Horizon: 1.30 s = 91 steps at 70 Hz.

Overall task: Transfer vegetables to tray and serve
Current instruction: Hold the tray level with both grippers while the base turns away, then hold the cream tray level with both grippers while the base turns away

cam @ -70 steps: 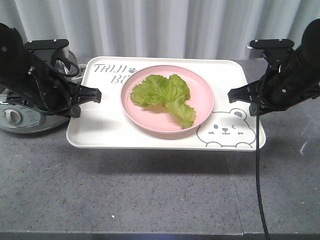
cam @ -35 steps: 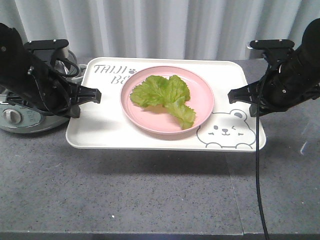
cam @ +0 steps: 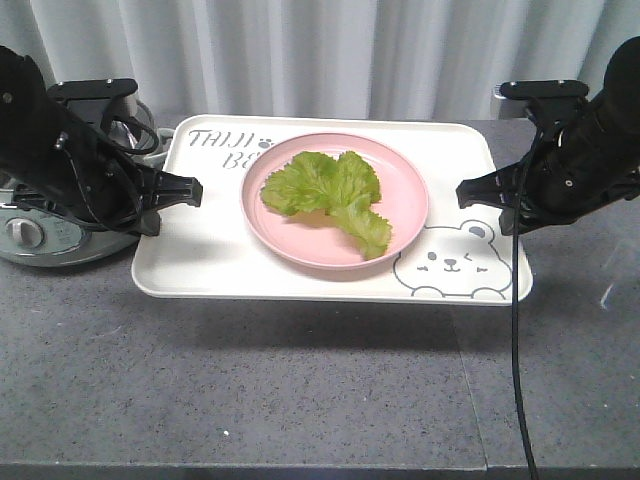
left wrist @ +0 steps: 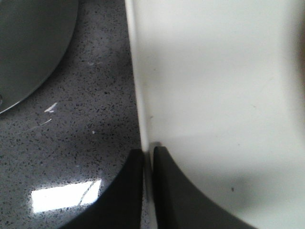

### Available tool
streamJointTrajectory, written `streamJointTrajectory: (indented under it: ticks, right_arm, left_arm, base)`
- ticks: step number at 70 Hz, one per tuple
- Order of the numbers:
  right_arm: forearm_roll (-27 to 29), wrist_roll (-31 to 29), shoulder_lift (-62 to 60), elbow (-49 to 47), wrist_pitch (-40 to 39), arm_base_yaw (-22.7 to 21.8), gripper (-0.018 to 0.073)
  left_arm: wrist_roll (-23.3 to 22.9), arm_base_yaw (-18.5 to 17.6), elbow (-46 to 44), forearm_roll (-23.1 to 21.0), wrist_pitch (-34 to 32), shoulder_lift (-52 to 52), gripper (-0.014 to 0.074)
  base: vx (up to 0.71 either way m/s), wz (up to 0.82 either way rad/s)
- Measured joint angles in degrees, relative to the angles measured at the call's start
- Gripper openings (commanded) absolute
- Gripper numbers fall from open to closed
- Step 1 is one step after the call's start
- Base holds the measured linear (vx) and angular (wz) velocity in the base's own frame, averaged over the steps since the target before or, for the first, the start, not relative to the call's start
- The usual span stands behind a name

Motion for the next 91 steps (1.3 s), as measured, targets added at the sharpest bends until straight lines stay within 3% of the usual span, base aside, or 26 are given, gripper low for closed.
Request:
streamJointTrajectory:
  ticks: [91]
  right_arm:
    - [0.00,0.01,0.00,0.00,0.00,0.00,-0.0004]
  left_arm:
    - [0.05,0.00,0.00,0.00,0.00,0.00,-0.0008]
  base:
    - [0.00,-0.01]
